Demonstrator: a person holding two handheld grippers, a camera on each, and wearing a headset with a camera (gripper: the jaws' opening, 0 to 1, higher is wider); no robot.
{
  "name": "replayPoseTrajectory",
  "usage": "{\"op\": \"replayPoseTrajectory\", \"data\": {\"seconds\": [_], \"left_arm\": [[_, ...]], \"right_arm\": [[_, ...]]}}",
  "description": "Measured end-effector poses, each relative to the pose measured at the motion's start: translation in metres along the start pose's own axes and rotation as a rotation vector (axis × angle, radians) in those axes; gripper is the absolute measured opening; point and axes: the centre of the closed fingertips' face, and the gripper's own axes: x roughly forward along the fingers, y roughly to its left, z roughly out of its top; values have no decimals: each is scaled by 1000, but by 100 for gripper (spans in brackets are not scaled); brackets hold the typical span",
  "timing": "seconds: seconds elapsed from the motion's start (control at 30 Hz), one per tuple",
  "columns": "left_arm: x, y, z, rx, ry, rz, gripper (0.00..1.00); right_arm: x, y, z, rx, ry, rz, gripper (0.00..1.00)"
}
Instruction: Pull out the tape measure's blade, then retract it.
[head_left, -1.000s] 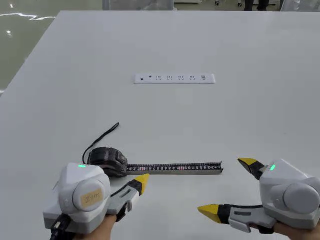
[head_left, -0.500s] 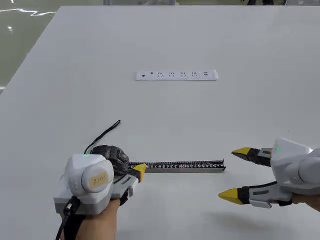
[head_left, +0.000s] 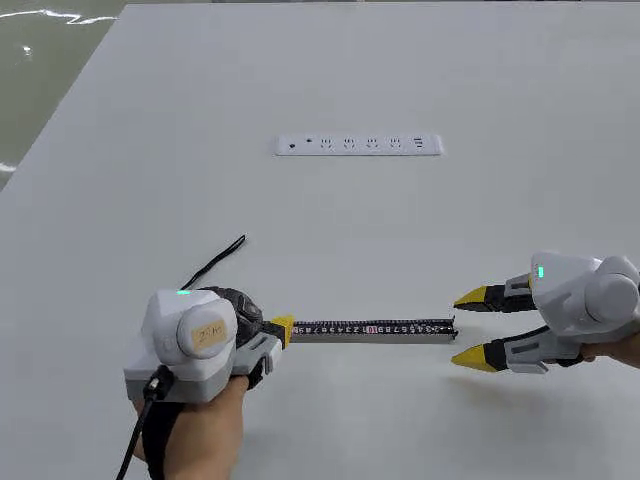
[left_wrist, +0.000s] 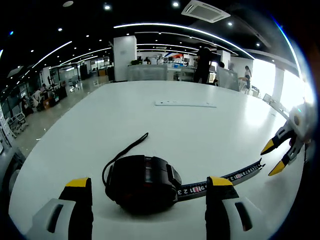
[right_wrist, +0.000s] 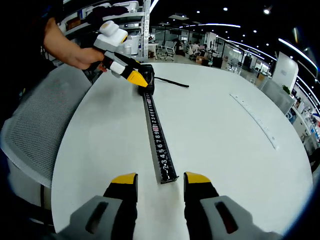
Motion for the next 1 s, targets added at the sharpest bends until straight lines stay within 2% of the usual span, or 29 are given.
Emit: {"op": "replayPoseTrajectory", "data": {"seconds": [0.13, 0.2, 0.43, 0.67, 1.0], "left_arm": [[5, 0, -2, -14, 9, -5, 91], [7, 0, -4, -18, 20, -3, 91], [11, 0, -1, -29, 23, 1, 90], [12, 2, -1, -34, 22, 12, 88], [14, 7, -3, -47, 31, 34, 81]], "right_arm": [[6, -4, -4, -12, 17, 24, 29], [9, -4, -5, -14, 28, 47, 29], [19, -1, -9, -50, 68, 90, 22], [16, -4, -13, -64, 74, 90, 15], [18, -8, -13, -84, 80, 76, 13]]}}
